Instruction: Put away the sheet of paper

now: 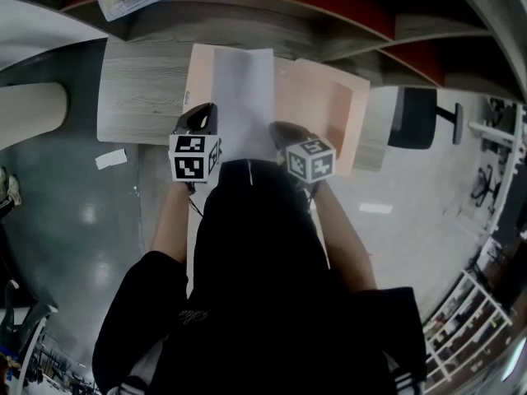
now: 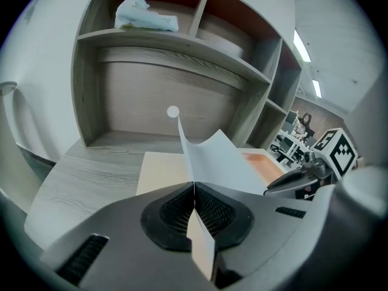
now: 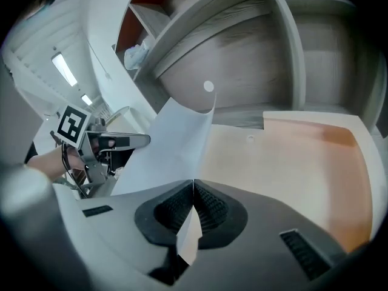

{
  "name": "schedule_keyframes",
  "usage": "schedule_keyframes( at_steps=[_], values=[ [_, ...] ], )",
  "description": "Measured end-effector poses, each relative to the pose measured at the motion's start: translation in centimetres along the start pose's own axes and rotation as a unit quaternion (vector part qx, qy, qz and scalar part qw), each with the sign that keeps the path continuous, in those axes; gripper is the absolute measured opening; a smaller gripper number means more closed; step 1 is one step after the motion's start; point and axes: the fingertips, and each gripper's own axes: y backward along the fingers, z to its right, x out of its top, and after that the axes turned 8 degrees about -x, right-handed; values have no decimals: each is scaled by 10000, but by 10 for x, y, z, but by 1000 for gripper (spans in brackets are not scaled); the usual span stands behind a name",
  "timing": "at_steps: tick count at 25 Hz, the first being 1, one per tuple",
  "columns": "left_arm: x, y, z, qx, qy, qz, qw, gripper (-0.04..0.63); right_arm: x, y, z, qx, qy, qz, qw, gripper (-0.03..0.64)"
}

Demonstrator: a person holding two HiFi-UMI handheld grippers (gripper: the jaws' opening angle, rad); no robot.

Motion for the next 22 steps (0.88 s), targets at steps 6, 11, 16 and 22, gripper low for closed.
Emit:
schedule_keyframes(
  at_steps=[6,11,16,22],
  values=[
    [-6,-12,0,-1,82,-100,9999,46,-13,-13,11,177,-237,-295,9991,18],
    [-10,-22,0,10,82,-199,9998,46,-26,-20,19,192,-240,-605,9977,18],
    [-13,-29,6,-41,34,-319,9995,46,-30,-23,26,-24,-143,-785,9968,18],
    [-15,-40,14,-135,-37,-472,9988,46,-39,-25,33,-146,-142,-1036,9944,18]
  ],
)
